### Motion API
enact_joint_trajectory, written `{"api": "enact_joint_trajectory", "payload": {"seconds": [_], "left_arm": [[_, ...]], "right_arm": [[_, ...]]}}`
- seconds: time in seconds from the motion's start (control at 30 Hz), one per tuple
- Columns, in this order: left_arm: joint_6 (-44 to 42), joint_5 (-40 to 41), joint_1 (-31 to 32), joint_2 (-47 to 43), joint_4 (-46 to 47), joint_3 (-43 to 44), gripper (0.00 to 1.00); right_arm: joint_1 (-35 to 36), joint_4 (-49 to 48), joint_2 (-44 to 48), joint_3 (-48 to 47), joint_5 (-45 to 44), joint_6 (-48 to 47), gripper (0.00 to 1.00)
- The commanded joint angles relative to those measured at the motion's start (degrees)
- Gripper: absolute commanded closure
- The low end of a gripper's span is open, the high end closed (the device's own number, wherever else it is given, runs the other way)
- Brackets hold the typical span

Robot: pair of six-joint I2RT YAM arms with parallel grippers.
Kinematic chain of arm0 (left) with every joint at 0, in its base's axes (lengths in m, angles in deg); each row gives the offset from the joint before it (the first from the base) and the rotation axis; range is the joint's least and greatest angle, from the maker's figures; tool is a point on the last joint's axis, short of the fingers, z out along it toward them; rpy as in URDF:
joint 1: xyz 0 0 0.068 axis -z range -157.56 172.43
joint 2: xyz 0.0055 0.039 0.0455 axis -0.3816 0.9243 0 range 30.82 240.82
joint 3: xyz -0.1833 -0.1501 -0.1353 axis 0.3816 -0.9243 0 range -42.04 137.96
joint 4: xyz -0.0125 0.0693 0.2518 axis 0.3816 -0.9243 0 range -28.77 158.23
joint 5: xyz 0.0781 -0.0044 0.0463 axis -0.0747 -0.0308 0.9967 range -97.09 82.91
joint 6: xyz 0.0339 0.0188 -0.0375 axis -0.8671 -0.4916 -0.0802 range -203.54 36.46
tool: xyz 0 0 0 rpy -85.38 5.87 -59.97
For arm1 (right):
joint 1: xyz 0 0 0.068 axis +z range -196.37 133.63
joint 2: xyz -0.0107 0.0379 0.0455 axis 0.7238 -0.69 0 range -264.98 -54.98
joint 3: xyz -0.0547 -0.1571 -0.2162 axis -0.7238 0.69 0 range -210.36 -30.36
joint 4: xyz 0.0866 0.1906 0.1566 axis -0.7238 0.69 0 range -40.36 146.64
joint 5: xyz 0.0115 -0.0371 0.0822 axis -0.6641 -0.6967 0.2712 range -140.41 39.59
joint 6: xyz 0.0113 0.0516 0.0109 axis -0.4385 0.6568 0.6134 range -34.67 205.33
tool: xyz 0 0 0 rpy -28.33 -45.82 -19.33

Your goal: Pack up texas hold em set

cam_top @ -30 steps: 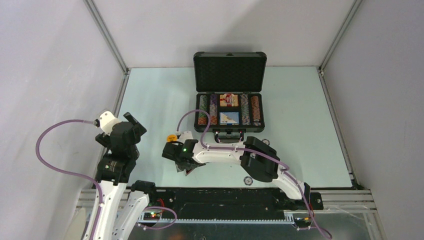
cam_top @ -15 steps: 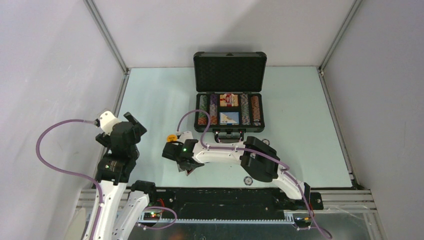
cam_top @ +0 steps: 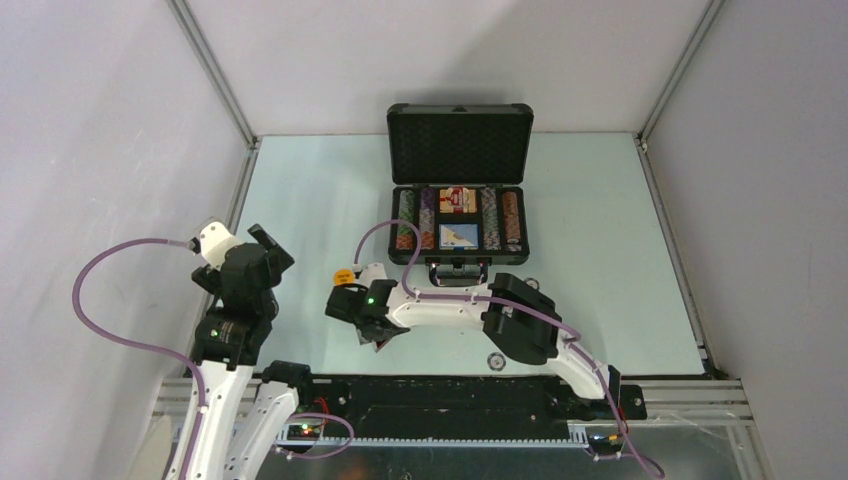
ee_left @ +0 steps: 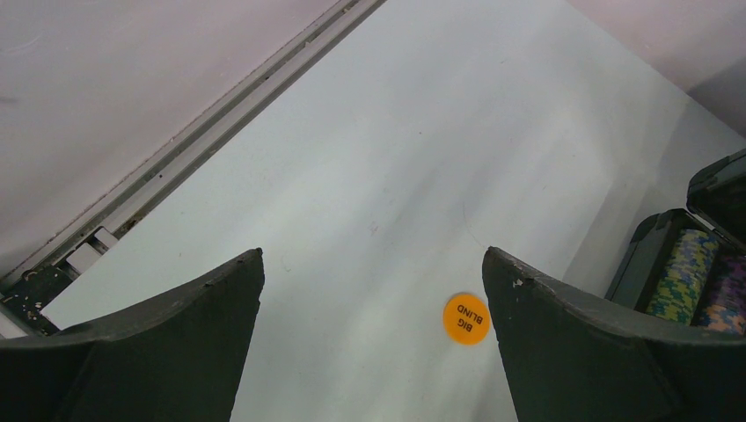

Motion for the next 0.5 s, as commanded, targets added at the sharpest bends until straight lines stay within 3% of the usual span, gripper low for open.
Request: {"api": "enact_joint_trajectory", "payload": {"seconds": [0.0,0.47], "left_arm": [[-0.04,0.17,0.33,0.29,0.35,2.38,0.02],[-0.03,0.50,0.32,0.20,0.30,2.34,0.02]], "right_arm": [[-0.18,6.58,-0.62,2.40,-2.09,-2.63,0.43],[-1.50,5.61,4.67,3.45,-3.87,-4.75,0.42]]}}
